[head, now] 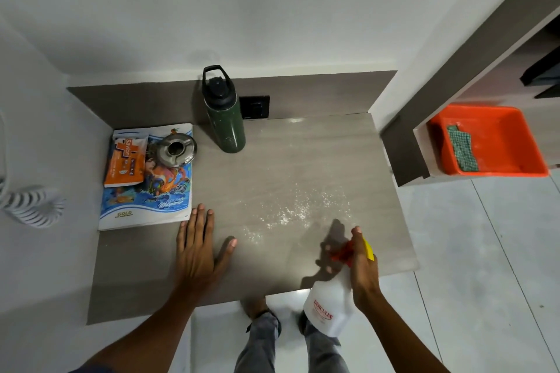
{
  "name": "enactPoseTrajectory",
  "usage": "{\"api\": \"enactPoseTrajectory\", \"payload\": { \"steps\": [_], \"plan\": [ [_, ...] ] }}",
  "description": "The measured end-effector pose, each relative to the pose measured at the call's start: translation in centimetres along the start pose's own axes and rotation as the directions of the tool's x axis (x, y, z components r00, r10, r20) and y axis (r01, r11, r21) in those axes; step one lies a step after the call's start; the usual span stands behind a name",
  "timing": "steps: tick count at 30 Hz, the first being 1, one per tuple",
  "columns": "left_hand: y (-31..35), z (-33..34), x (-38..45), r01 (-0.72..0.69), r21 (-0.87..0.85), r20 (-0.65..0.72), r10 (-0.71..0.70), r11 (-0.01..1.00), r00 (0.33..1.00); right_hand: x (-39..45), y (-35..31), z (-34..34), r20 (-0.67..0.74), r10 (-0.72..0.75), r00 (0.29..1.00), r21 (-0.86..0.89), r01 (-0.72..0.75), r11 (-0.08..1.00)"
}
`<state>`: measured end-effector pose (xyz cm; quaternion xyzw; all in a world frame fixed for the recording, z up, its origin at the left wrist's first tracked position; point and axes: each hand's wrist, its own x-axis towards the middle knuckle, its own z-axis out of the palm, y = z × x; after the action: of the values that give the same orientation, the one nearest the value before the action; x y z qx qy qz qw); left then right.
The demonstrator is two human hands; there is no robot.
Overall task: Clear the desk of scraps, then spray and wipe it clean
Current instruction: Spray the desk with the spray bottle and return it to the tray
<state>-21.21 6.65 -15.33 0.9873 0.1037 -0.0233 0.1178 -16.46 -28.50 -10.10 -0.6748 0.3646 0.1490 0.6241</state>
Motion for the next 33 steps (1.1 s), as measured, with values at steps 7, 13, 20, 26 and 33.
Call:
{"api": "enactPoseTrajectory", "payload": {
  "steps": [7, 13, 20, 26, 33],
  "plan": [
    [0.4, -0.2, 0.1, -0.009, -0.017, -0.044, 0.008, 1.000, 0.999, -2.4, 2.3, -2.9, -0.213, -0.113, 0.970, -0.049, 0.105, 0.993],
    [0.5, -0.3, 0.1, -0.010, -0.020, -0.047, 0.009, 1.000, 0.999, -4.7, 2.9, -2.0, 0.151, 0.083, 0.985, 0.058, -0.093, 0.994],
    [0.7, -0.7, 0.0, 0.006, -0.019, -0.034, -0.007, 1.000, 0.999, -7.1, 2.9, 2.7, 0.296, 0.037, 0.954, -0.213, 0.028, 0.977],
    [0.7, -0.7, 0.1, 0.016, -0.002, -0.022, -0.016, 1.000, 1.000, -8.1, 2.8, 6.3, 0.363, 0.042, 0.931, -0.177, 0.024, 0.984],
    [0.9, -1.1, 0.1, 0.012, -0.001, -0.010, -0.012, 1.000, 1.000, -6.4, 0.3, 7.2, 0.286, 0.064, 0.956, -0.085, -0.041, 0.996]
  ]
}}
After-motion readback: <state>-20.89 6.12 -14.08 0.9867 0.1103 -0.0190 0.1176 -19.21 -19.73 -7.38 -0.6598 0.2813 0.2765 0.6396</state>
